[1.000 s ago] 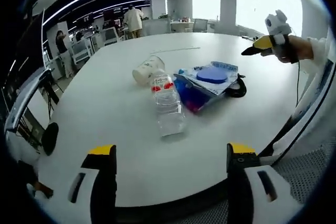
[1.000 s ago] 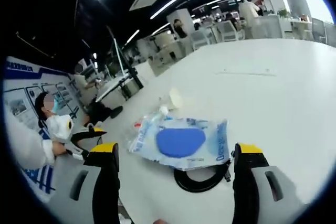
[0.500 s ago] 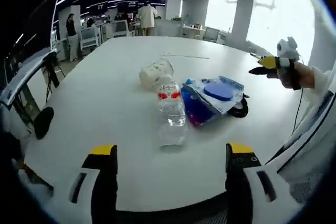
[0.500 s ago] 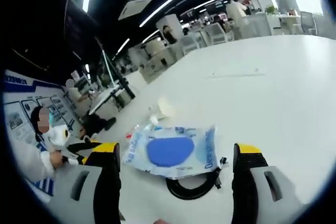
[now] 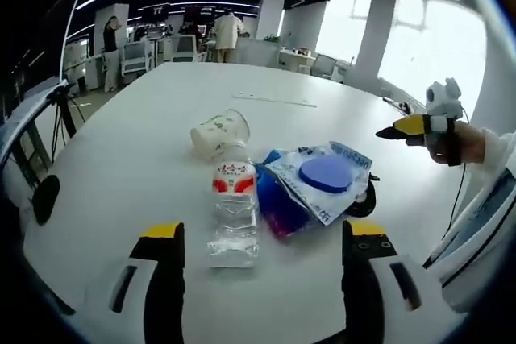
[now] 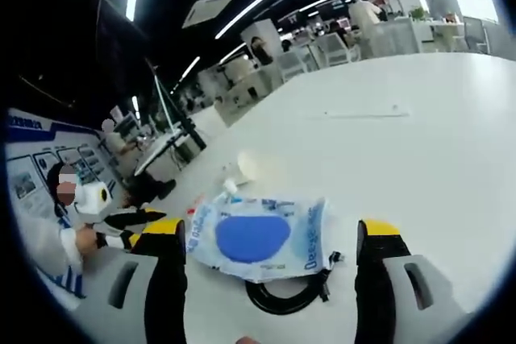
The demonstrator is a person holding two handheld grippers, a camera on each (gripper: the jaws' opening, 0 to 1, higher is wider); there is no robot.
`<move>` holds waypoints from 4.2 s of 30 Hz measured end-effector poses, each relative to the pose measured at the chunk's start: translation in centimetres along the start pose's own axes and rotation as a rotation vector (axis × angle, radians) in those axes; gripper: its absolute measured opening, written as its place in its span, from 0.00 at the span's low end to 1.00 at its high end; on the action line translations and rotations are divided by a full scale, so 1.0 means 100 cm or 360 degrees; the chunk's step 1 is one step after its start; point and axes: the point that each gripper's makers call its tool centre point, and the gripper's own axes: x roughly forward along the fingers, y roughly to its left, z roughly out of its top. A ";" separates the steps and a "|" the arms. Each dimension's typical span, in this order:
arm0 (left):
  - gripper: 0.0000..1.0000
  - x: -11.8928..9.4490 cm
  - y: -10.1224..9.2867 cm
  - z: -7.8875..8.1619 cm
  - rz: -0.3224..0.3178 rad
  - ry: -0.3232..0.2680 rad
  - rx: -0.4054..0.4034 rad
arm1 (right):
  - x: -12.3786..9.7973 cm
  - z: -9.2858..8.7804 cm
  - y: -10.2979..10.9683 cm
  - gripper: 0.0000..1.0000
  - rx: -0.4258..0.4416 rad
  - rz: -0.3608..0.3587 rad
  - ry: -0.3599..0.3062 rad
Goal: Arrange the tabletop items into an orderly group along one side of the table until the central work area is clear of visible clutter.
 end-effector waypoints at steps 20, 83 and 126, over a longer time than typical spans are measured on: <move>0.79 0.025 -0.020 0.005 0.0033 0.0202 -0.0021 | 0.026 -0.010 0.000 0.85 0.0021 0.0168 0.0099; 0.40 0.044 -0.051 -0.010 0.0162 0.0209 -0.0162 | 0.039 -0.056 -0.027 0.51 -0.0044 0.0097 0.0273; 0.01 0.061 -0.081 0.061 -0.0011 -0.0039 0.0143 | -0.031 0.012 -0.034 0.00 -0.0189 -0.0139 -0.0047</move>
